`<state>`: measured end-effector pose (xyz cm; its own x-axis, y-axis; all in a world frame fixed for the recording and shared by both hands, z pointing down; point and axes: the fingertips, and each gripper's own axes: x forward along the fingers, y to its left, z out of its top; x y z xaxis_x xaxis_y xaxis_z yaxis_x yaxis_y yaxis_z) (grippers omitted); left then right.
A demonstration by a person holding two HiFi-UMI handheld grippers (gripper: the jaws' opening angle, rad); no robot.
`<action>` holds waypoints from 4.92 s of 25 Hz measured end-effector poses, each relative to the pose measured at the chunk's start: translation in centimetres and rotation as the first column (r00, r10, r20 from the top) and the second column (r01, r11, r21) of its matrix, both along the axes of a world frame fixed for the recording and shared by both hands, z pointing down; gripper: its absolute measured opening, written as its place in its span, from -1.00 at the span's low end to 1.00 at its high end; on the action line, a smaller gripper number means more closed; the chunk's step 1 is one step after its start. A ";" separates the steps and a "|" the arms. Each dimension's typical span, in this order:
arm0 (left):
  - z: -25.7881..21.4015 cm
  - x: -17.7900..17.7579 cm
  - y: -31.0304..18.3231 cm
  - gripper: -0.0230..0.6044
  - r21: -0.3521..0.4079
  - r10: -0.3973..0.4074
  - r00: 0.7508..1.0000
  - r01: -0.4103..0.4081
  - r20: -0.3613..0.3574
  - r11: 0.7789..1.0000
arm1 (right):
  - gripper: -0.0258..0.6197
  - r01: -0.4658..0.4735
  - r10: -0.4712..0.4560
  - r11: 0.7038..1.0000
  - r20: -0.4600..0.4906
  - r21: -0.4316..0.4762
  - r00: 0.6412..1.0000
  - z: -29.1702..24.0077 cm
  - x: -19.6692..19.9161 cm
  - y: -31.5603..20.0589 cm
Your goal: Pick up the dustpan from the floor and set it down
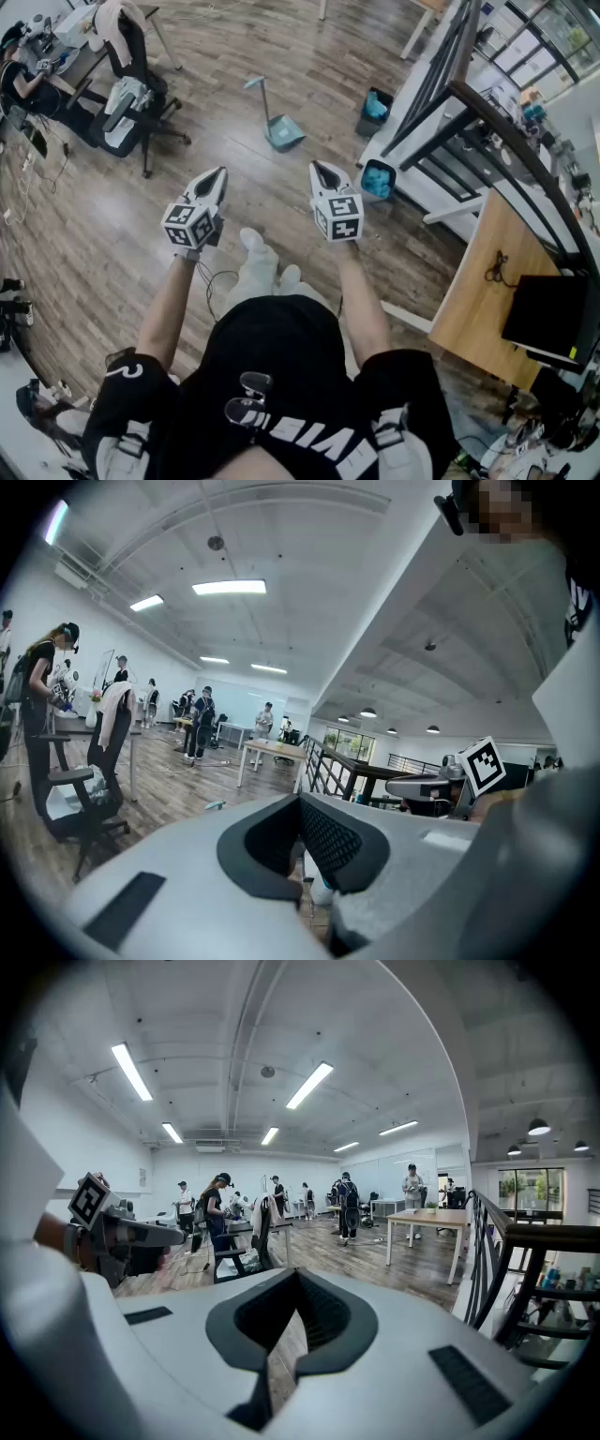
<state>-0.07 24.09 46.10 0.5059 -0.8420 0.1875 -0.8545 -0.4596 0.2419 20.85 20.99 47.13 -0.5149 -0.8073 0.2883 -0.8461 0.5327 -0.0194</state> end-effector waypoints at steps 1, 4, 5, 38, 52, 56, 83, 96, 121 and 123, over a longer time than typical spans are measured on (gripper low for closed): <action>0.0 -0.1 0.0 -0.94 -0.003 -0.001 1.000 0.001 -0.002 1.000 | -0.93 -0.003 0.003 1.000 0.000 -0.003 1.000 0.1 0.0 0.0; -0.3 -0.3 -0.1 -0.94 -0.012 -0.006 1.000 0.006 -0.007 1.000 | -0.93 -0.010 0.010 1.000 0.001 -0.005 1.000 0.1 0.0 -0.2; -0.4 -0.3 -0.2 -0.94 -0.011 -0.007 1.000 0.007 -0.006 1.000 | -0.93 -0.012 0.012 1.000 0.004 -0.003 1.000 0.0 0.1 -0.3; 4.0 -11.9 -34.6 -0.94 -0.073 0.103 0.995 -0.104 -0.018 0.992 | -0.93 -0.054 0.052 0.996 -0.017 -0.074 0.998 3.6 -13.5 -33.7; 8.1 -14.1 -43.7 -0.94 -0.122 0.095 0.995 -0.091 0.024 0.988 | -0.57 -0.041 0.041 0.987 -0.003 -0.157 0.999 11.4 -17.5 -43.8; 10.6 -14.2 -46.9 -0.94 -0.123 0.086 0.996 -0.081 0.029 0.989 | -0.51 -0.013 0.009 0.985 -0.025 -0.173 1.000 15.7 -18.1 -46.9; 32.1 -16.1 -56.6 -0.94 -0.206 0.028 0.999 -0.035 -0.038 0.978 | -0.45 0.027 -0.071 0.955 -0.140 -0.295 0.988 46.7 -22.7 -61.2; 34.6 -17.4 -54.6 -0.94 -0.244 0.036 0.999 -0.038 -0.013 0.969 | -0.68 0.010 -0.048 0.971 -0.155 -0.239 0.987 44.6 -23.1 -62.1; 13.4 -14.4 -56.2 -0.94 -0.038 0.031 1.000 -0.031 -0.003 0.999 | -0.67 0.064 -0.062 0.998 -0.086 0.019 0.994 15.3 -21.2 -59.1; 10.8 -14.2 -55.5 -0.94 -0.033 0.031 1.000 -0.031 0.000 0.999 | -0.67 0.056 -0.053 0.998 -0.075 0.039 0.996 11.7 -20.8 -58.1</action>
